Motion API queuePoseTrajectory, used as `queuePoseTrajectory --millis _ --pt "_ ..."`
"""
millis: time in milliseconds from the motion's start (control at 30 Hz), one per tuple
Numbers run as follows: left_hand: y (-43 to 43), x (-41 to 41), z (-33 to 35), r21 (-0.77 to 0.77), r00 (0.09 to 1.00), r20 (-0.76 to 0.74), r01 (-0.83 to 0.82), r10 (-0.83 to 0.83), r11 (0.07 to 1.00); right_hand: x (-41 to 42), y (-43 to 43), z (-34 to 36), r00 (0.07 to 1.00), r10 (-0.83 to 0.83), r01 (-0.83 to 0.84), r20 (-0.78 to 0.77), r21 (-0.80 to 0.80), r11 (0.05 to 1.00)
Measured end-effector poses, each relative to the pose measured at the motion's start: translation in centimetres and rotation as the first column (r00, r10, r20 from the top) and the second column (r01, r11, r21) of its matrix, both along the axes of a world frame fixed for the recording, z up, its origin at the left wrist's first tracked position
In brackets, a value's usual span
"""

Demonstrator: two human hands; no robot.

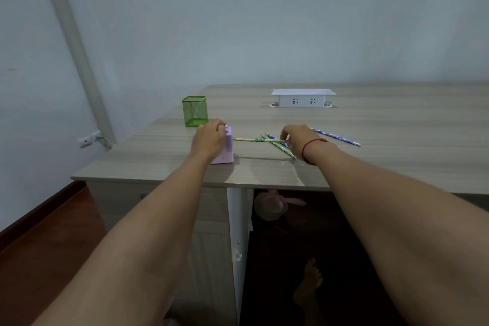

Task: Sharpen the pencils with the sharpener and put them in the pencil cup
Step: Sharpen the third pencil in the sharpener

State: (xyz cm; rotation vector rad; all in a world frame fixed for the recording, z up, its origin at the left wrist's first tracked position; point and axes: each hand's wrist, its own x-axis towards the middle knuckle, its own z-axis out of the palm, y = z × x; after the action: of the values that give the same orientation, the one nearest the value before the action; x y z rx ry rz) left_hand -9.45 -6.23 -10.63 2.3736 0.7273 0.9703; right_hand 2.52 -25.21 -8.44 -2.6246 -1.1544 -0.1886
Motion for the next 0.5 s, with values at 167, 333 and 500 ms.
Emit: queuePoseTrajectory --millis 167,333,500 --pt "-0.2 -0.13 0.21 0.0 1.0 0.001 -0.001 0.001 1.0 -0.05 0.07 0.01 1.0 0.013 -0.013 0.001 0.0 1.0" --pt "-0.36 -0.21 0.25 -0.006 1.0 -0.001 -0.003 0.003 1.0 0.08 -0.13 -0.08 1.0 0.01 -0.01 0.0 0.025 1.0" --pt "-0.58 -0.3 0.36 -0.005 1.0 -0.015 -0.008 0.008 1.0 0.29 -0.01 0.04 1.0 0.005 -0.004 -0.007 0.049 0.999"
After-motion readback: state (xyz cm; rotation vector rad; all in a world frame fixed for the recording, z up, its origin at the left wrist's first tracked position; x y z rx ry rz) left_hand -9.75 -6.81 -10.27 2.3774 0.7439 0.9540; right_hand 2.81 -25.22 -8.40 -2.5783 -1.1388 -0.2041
